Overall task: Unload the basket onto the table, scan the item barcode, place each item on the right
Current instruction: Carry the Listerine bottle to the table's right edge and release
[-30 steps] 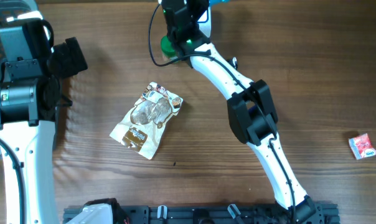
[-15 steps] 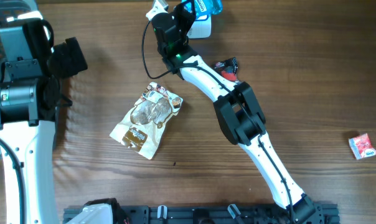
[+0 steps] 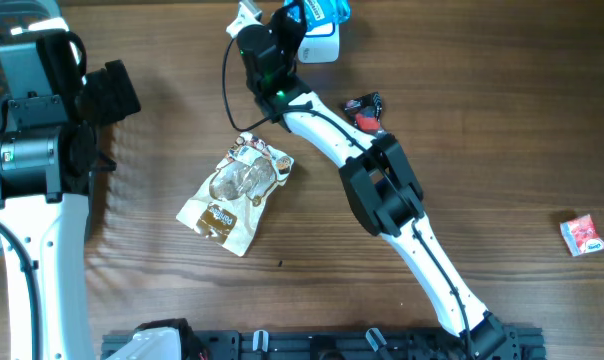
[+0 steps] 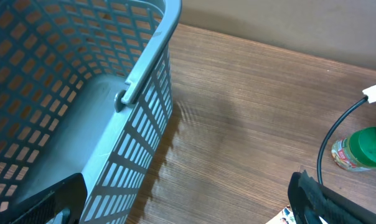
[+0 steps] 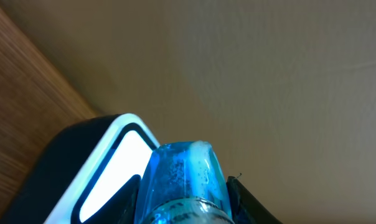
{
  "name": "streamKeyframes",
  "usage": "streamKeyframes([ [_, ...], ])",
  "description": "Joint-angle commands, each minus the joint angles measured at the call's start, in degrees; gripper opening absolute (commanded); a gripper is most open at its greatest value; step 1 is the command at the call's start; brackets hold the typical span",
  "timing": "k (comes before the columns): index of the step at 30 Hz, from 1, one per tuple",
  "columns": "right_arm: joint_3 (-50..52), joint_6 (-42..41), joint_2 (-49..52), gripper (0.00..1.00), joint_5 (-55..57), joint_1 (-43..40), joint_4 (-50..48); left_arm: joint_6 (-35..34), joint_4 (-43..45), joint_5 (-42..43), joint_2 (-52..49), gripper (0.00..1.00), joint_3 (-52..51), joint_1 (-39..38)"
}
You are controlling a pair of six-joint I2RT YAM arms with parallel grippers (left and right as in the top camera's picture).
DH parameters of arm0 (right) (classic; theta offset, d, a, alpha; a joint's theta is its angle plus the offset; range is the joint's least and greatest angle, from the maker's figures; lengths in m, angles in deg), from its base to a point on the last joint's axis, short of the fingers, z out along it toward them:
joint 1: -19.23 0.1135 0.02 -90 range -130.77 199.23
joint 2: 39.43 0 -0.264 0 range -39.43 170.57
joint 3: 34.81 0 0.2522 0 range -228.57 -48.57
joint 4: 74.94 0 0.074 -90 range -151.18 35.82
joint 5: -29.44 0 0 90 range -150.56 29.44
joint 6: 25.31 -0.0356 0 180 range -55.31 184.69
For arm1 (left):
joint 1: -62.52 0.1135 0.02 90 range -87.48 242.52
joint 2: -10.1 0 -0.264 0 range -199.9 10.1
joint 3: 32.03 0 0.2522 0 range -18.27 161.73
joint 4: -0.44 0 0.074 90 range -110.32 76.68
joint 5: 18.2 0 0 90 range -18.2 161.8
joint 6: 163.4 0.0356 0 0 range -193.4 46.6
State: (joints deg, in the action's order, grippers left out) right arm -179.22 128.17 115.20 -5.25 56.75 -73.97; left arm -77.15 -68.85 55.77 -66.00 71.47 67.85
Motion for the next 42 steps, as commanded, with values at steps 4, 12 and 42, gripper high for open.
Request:
streamKeyframes([
  [4, -1.62, -9.84, -20.06, 0.11, 8.94, -0.46, 6.99, 0.28, 0.13, -0.33, 0.68, 1.00, 0.33, 0.37],
  [12, -1.62, -43.01, -32.50, 0.10, 14.10, -7.32, 43.54, 0.28, 0.15, -0.33, 0.68, 1.00, 0.33, 0.37],
  [42, 3.63, -75.89, -27.02, 0.33, -38.07, -68.78, 78.44, 0.28, 0.15, -0.33, 0.68, 1.00, 0.33, 0.37],
])
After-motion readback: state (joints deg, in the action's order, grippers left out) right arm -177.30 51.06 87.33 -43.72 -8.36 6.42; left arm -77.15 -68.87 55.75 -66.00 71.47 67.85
